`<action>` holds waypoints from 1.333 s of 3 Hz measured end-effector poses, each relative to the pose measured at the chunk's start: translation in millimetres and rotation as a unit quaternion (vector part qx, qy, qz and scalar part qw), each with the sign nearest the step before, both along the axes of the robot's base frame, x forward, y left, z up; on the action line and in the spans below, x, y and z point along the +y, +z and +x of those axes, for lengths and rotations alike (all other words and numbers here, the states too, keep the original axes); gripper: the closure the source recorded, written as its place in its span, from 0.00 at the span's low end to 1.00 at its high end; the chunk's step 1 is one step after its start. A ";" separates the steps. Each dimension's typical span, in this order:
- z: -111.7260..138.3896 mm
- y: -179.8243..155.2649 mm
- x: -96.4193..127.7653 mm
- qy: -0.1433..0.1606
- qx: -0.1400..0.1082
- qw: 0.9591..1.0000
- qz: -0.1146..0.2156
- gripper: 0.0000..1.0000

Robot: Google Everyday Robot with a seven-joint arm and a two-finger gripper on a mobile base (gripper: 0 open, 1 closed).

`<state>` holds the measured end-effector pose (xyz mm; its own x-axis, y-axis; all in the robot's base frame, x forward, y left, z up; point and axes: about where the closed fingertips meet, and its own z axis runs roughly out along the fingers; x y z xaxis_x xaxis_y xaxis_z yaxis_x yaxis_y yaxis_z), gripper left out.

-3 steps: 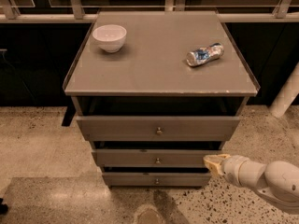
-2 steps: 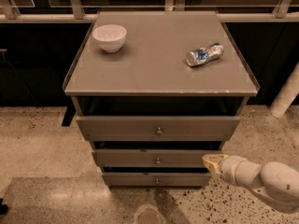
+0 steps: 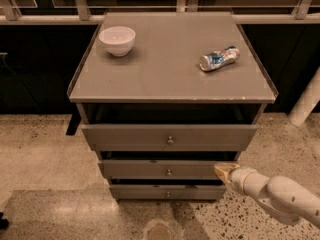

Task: Open middle drawer

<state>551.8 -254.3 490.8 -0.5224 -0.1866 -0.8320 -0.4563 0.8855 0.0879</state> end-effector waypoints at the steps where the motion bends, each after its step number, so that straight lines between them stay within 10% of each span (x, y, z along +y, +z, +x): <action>1: 24.4 -21.5 -5.4 -0.013 -0.012 1.000 0.001 1.00; 4: 101.4 -55.4 -7.8 -0.032 -0.027 0.999 0.002 1.00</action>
Offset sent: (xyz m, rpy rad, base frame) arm 0.0903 -0.0190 -0.0536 -0.0008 -0.0728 -0.0788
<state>653.3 -262.2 435.4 -0.4870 -0.1504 -0.8603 -0.4023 0.9130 0.0681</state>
